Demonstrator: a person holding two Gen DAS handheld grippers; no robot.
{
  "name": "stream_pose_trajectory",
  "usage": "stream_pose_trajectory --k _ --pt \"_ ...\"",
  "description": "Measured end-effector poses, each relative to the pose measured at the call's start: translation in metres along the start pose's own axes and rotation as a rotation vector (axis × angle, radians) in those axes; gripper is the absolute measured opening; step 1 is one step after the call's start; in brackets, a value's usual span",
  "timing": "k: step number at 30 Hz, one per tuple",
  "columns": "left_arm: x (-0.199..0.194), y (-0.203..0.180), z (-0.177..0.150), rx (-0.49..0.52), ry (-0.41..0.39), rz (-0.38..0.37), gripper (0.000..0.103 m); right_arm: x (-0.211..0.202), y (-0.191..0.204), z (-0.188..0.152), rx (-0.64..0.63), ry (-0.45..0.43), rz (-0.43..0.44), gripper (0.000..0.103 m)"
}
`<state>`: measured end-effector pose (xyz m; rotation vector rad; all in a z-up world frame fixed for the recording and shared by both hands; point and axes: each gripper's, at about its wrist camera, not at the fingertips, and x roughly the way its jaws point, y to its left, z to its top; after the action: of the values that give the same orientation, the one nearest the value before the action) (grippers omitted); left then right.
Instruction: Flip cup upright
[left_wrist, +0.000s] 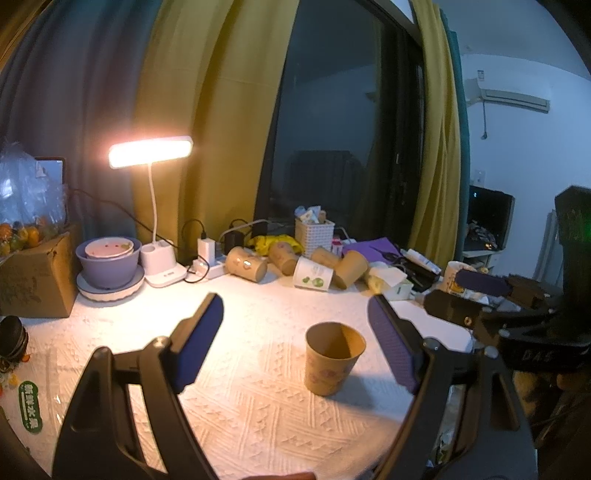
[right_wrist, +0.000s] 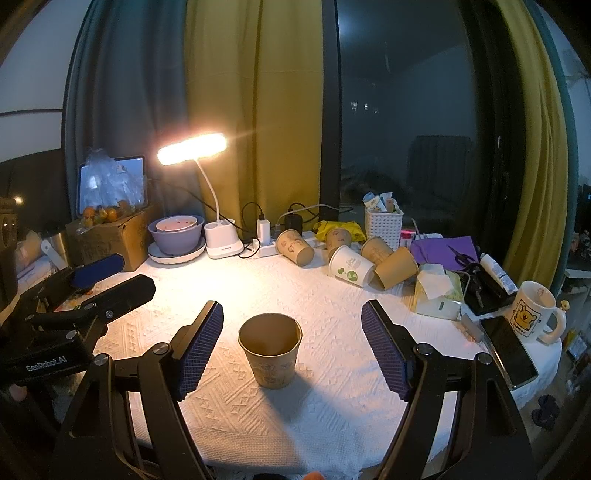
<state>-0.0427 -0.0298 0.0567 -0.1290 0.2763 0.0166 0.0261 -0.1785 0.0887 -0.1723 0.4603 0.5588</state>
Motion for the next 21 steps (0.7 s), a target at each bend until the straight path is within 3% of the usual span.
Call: stream_pose_trajectory --k 21 --pt "0.0005 -0.0023 0.0002 0.005 0.004 -0.007 0.082 -0.0003 0.0001 -0.0012 0.003 0.002 0.002 0.08"
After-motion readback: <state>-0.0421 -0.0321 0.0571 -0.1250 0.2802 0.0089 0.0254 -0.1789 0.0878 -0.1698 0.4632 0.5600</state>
